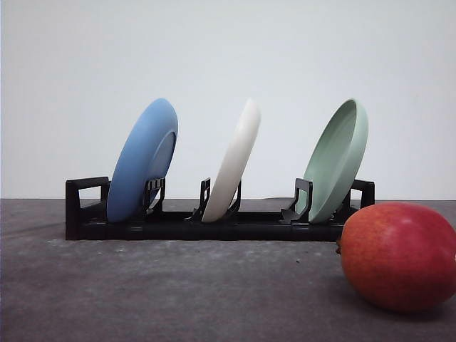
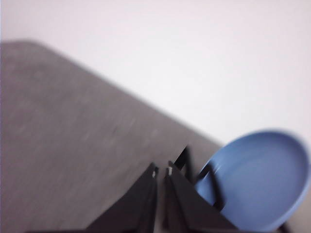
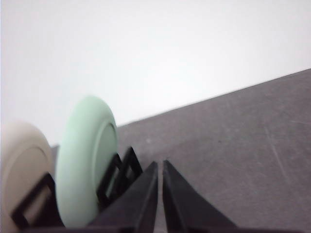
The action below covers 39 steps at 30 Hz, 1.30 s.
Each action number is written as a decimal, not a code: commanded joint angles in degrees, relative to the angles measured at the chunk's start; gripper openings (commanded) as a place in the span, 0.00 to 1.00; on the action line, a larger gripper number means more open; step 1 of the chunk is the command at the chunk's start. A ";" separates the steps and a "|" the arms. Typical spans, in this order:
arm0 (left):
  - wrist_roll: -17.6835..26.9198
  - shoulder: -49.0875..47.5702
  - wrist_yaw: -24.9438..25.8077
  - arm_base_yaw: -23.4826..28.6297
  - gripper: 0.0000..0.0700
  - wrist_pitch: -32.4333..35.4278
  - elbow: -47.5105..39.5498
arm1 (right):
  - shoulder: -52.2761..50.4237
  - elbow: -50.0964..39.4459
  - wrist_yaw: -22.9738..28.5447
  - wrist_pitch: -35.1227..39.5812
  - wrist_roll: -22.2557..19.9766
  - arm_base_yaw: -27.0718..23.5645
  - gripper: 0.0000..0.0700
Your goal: Place pomegranate in white plate
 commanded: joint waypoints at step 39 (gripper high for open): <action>22.65 26.86 9.12 -12.06 0.02 -52.76 48.65 | 23.28 39.41 -15.25 -44.08 -8.64 5.96 0.01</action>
